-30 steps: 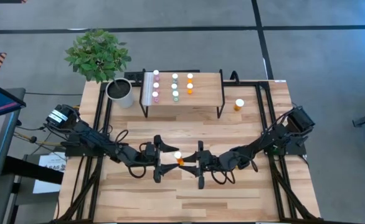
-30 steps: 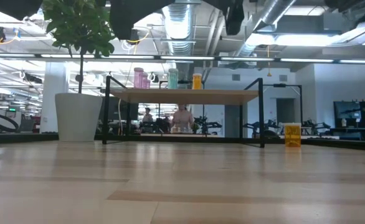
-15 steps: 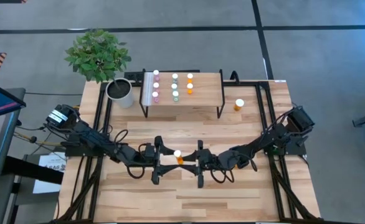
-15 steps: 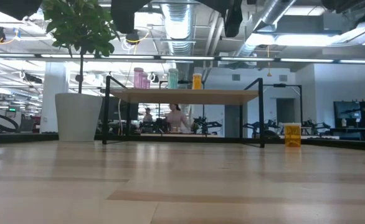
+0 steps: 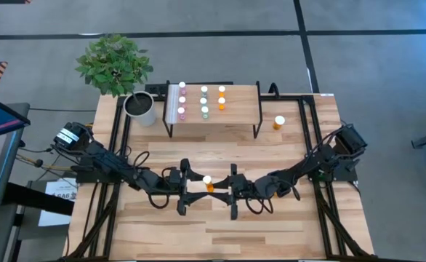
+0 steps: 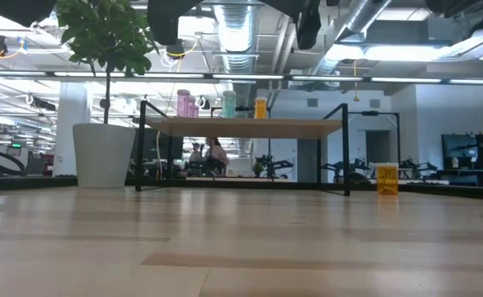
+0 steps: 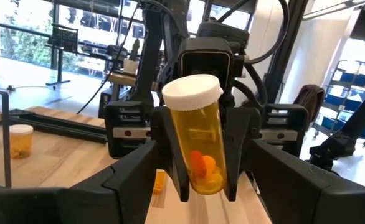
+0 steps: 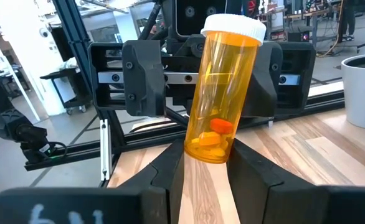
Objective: Pick and place medicine bottles onto shelf by color
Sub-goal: Put the small orange pill bottle aligned with the other small orange pill bottles on the shelf
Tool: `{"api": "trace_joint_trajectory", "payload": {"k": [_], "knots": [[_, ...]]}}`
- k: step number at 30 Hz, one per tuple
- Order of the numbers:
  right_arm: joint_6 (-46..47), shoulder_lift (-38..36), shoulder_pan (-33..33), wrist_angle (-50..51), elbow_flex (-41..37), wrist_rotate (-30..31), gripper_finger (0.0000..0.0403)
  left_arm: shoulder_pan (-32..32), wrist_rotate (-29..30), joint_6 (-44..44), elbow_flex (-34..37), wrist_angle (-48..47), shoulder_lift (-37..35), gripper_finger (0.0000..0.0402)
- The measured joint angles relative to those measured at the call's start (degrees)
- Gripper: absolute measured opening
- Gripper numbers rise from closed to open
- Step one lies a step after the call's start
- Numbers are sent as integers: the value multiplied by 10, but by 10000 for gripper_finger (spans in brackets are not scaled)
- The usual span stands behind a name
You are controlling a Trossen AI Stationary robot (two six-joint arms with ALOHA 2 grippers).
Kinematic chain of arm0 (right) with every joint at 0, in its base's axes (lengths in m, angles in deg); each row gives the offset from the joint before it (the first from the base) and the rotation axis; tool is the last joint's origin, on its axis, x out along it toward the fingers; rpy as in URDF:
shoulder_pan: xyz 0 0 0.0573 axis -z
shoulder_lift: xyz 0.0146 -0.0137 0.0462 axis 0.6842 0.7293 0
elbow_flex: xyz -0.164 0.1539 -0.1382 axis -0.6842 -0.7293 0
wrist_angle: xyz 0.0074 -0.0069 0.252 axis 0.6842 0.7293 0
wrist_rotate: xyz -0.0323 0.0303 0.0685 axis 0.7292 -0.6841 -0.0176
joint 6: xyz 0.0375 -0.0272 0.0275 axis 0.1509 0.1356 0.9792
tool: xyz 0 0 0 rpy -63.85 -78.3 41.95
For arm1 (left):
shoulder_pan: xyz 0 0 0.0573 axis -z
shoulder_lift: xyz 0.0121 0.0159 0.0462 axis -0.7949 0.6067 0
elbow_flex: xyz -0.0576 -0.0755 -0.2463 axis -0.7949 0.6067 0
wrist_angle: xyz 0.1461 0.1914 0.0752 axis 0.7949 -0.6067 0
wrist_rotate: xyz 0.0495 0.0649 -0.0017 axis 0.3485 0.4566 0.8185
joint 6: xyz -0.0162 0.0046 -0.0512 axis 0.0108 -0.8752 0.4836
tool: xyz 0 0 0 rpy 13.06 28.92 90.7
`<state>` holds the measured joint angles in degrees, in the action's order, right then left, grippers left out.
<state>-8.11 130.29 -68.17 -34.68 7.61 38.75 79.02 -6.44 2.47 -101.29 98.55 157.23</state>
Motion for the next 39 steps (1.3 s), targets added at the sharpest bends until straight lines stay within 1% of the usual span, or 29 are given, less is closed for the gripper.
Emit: {"api": "trace_joint_trajectory", "payload": {"k": [6, 27, 39], "knots": [[0, 0, 1, 0, 0, 0, 129, 0, 0, 20, 0, 0, 0, 239], [0, 0, 1, 0, 0, 0, 129, 0, 2, 21, 0, -5, 0, 238], [0, 0, 4, 14, 0, 0, 129, -8, 1, 22, 0, -15, 0, 196]]}}
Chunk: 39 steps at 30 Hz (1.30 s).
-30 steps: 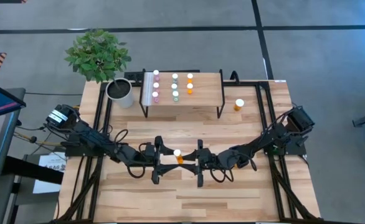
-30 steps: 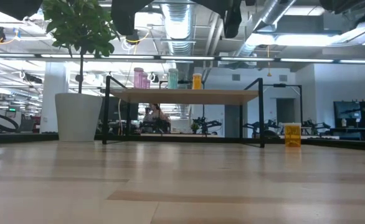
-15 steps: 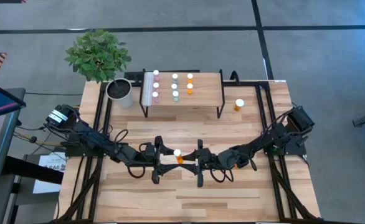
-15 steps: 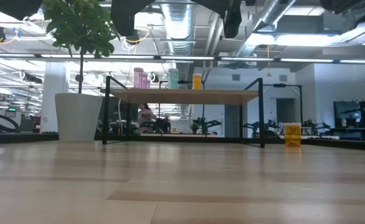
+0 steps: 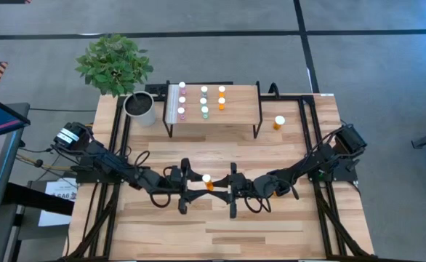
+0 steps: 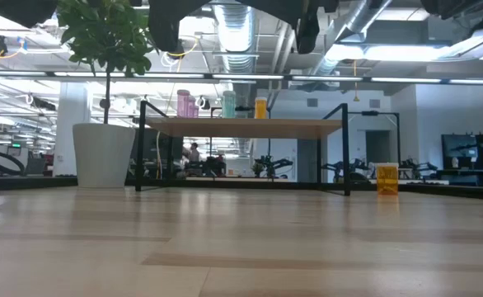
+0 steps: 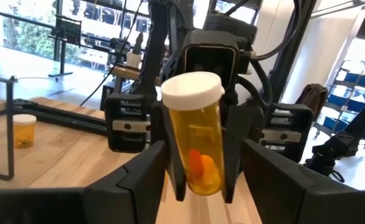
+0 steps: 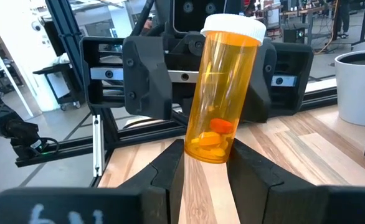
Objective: Pick and place medicine bottles onto shelf by color
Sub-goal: Put the small orange pill bottle aligned with the other small orange pill bottles on the shelf
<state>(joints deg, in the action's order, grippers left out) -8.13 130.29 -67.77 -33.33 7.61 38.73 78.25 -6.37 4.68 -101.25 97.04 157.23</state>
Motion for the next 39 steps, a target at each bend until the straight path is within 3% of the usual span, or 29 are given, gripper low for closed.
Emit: {"api": "trace_joint_trajectory", "payload": {"k": [25, 32, 39], "knots": [[6, 0, 0, 7, 0, -30, 133, 0, -9, 4, 0, -4, 0, 104], [29, -1, 0, 39, 0, -69, 190, 0, -16, 3, 0, -7, 0, 96], [41, -1, 0, 80, 0, -71, 253, 0, -14, -2, 0, -19, 0, 96]]}}
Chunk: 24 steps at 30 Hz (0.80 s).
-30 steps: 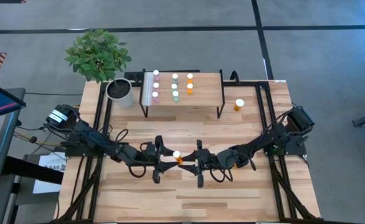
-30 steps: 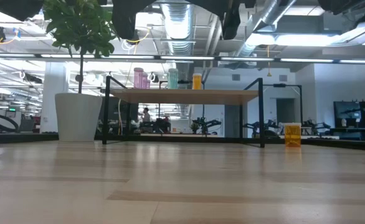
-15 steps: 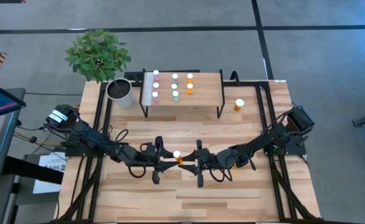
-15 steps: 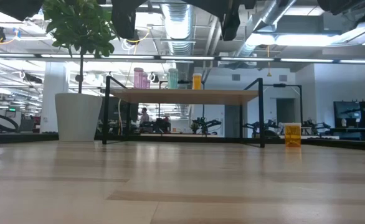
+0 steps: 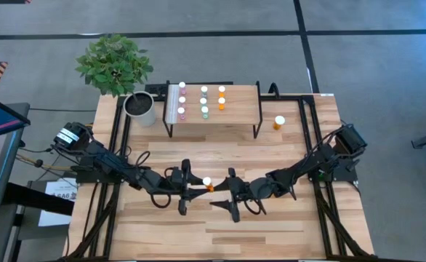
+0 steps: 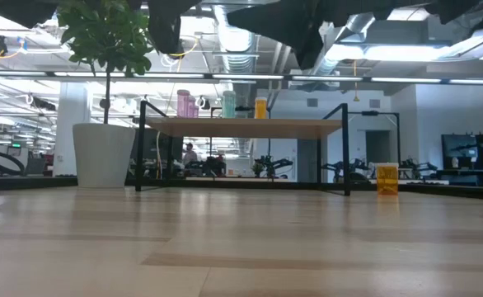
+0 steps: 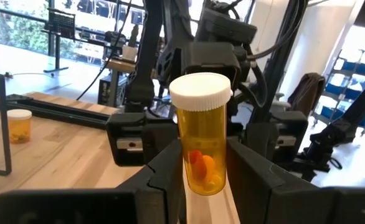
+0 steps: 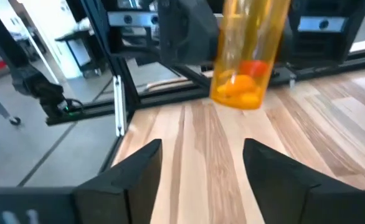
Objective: Pick and place medicine bottles onto shelf by color
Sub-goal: Put the small orange pill bottle aligned with the other small orange pill bottles on the shelf
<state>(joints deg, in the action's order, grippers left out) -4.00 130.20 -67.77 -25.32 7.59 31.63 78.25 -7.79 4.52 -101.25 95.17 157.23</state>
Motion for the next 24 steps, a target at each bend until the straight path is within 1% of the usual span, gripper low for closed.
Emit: {"api": "trace_joint_trajectory", "payload": {"k": [6, 13, 24], "knots": [[-1, 0, 2, 13, 0, 0, 260, -5, -1, -1, 0, -32, 0, 96], [9, 0, 11, 30, 0, 1, 260, -22, -1, 33, 0, -79, 0, 96], [25, 0, 19, 54, 0, -1, 260, -25, -4, 40, 0, -92, 0, 96]]}}
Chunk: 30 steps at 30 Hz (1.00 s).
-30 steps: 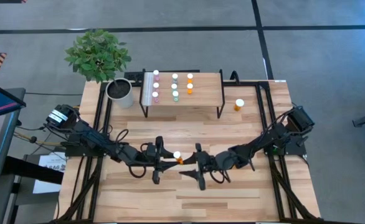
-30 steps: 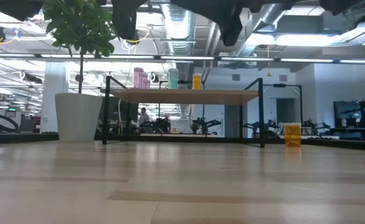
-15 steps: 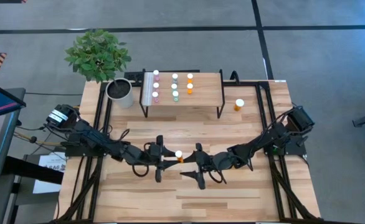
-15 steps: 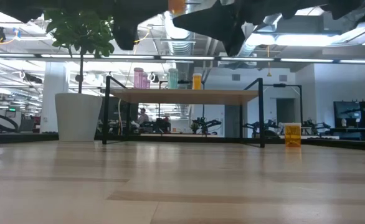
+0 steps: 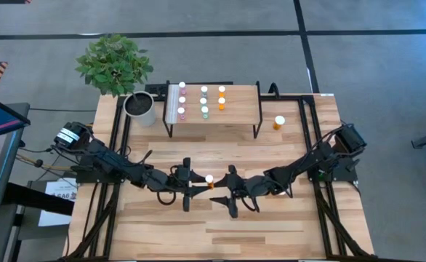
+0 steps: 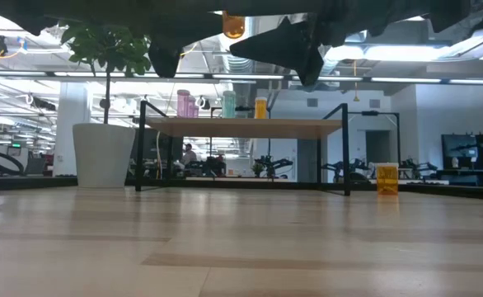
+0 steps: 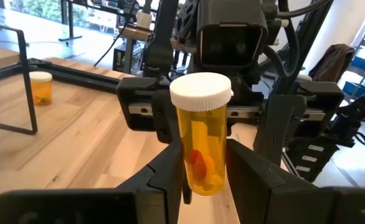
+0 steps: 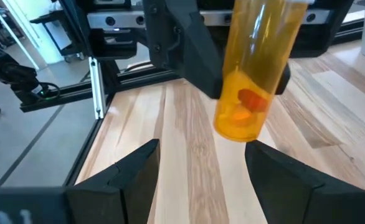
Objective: Pick and place medicine bottles onto shelf by color
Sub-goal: Put the small orange pill bottle aligned with the other small orange pill bottles on the shelf
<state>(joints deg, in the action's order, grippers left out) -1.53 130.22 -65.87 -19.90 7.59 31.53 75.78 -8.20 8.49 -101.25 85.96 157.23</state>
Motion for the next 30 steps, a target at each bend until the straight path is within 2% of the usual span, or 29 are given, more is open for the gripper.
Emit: {"api": "trace_joint_trajectory", "payload": {"k": [25, 30], "knots": [[-4, 0, 7, -8, 0, -7, 260, 0, -8, 3, 0, -4, 0, 96], [-11, -50, 4, 68, -1, -9, 260, 0, -9, 4, 0, -4, 0, 96]]}}
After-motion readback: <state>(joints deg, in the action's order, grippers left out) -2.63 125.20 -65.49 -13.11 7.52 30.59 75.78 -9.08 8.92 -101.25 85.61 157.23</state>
